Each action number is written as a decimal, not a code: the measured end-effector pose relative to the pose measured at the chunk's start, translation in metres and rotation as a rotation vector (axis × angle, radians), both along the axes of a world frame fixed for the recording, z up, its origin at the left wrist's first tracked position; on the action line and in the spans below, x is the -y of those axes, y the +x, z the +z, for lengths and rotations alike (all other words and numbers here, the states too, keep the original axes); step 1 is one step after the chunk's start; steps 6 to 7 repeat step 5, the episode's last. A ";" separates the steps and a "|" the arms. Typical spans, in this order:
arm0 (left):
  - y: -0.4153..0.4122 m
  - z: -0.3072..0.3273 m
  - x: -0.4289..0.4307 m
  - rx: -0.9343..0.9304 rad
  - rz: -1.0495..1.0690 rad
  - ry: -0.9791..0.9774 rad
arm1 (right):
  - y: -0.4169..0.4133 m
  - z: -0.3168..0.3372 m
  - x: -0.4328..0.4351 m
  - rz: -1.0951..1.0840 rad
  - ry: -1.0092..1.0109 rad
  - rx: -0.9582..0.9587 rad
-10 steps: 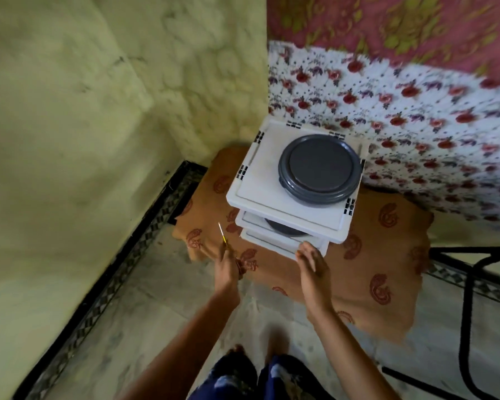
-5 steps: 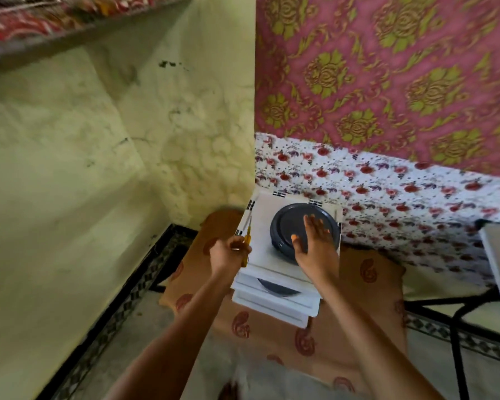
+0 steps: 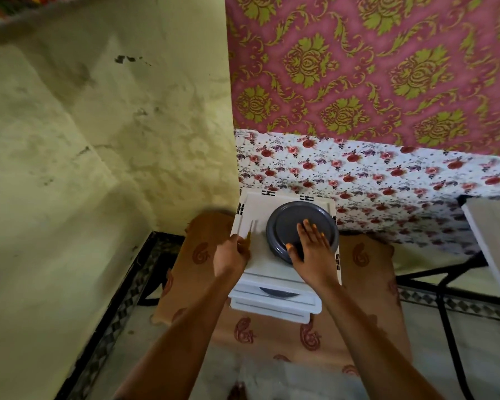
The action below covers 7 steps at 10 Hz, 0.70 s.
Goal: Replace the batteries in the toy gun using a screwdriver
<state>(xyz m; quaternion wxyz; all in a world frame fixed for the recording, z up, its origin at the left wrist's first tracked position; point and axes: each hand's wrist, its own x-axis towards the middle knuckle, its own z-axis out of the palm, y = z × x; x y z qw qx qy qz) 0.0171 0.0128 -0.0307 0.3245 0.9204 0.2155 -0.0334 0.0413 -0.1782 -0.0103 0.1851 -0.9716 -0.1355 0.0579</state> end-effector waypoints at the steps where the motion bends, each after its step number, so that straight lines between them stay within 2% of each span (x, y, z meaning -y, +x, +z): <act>1: 0.003 -0.003 0.000 0.005 -0.004 0.003 | 0.000 -0.003 0.000 -0.007 0.001 0.023; 4: 0.005 -0.002 0.001 0.004 -0.059 -0.023 | 0.000 0.001 0.000 -0.025 0.062 -0.017; 5: 0.001 0.001 0.002 0.069 -0.049 -0.069 | -0.003 0.010 -0.001 -0.090 0.230 -0.021; 7: 0.001 0.001 0.002 0.069 -0.049 -0.069 | -0.003 0.010 -0.001 -0.090 0.230 -0.021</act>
